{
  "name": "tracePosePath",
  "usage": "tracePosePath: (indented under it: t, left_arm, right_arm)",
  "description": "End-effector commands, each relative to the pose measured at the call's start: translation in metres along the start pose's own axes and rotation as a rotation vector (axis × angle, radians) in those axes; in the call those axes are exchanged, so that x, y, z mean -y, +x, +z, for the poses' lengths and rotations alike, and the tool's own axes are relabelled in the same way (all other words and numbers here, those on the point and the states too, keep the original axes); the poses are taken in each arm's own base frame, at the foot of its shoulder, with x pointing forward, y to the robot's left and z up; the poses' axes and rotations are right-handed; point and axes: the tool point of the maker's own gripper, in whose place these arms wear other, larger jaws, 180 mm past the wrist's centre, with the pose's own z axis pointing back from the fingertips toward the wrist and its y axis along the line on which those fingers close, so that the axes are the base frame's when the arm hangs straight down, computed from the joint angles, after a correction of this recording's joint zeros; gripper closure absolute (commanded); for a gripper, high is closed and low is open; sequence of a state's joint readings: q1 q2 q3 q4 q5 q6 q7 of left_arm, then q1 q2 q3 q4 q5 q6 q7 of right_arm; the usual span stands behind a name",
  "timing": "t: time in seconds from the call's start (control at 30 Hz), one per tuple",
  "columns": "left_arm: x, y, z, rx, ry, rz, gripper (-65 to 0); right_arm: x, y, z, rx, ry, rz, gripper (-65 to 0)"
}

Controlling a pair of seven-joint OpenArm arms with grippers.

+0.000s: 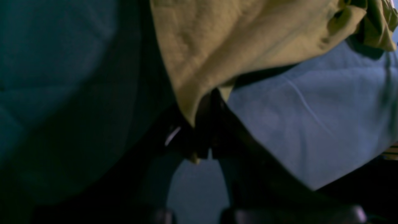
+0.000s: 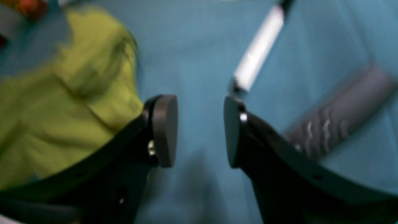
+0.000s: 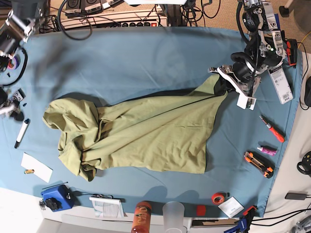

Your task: Layout the t-shirt on the table in an organized manner, then fold the t-shirt properly

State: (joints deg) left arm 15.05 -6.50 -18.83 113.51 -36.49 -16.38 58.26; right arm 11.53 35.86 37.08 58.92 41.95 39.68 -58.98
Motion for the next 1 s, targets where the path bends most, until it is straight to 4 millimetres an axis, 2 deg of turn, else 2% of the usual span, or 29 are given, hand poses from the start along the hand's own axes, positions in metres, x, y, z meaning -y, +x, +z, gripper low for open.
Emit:
tracePosePath:
  t: [0.0,0.1,0.17,0.27,0.37,0.47,0.67,0.77,0.97]
  left_arm:
    - [0.004,0.013,0.003,0.046,-0.011,-0.016,0.0]
    - [0.004,0.013,0.003,0.046,-0.010,-0.016,0.0]
    - [0.004,0.013,0.003,0.046,-0.011,-0.016,0.0]
    - [0.004,0.013,0.003,0.046,-0.010,-0.016,0.0]
    - [0.004,0.013,0.003,0.047,-0.011,-0.016,0.0]
    - [0.004,0.013,0.003,0.047,-0.011,-0.016,0.0]
    - [0.004,0.013,0.003,0.047,-0.011,-0.016,0.0]
    - [0.004,0.013,0.003,0.047,-0.011,-0.016,0.0]
    - [0.004,0.013,0.003,0.047,-0.011,-0.016,0.0]
  right_arm:
    - [0.005,0.021,0.013,0.056,-0.014,0.039,-24.9]
    - [0.004,0.002,0.021,0.002,-0.030,0.095,-24.9]
    - [-0.003,-0.001,0.028,-0.016,-0.034,0.162,-24.9]
    - [-0.024,0.013,0.037,0.007,-0.032,0.290,-24.9]
    - [-0.045,0.030,0.038,0.032,-0.050,0.438,-24.9]
    - [-0.062,0.037,0.024,0.038,-0.071,0.581,-24.9]
    - [-0.092,0.025,-0.015,-0.027,-0.040,0.773,-24.9]
    - [-0.087,0.022,-0.030,-0.077,-0.061,0.809,-24.9]
    - [-0.072,0.019,-0.050,-0.115,-0.047,0.707,-24.9]
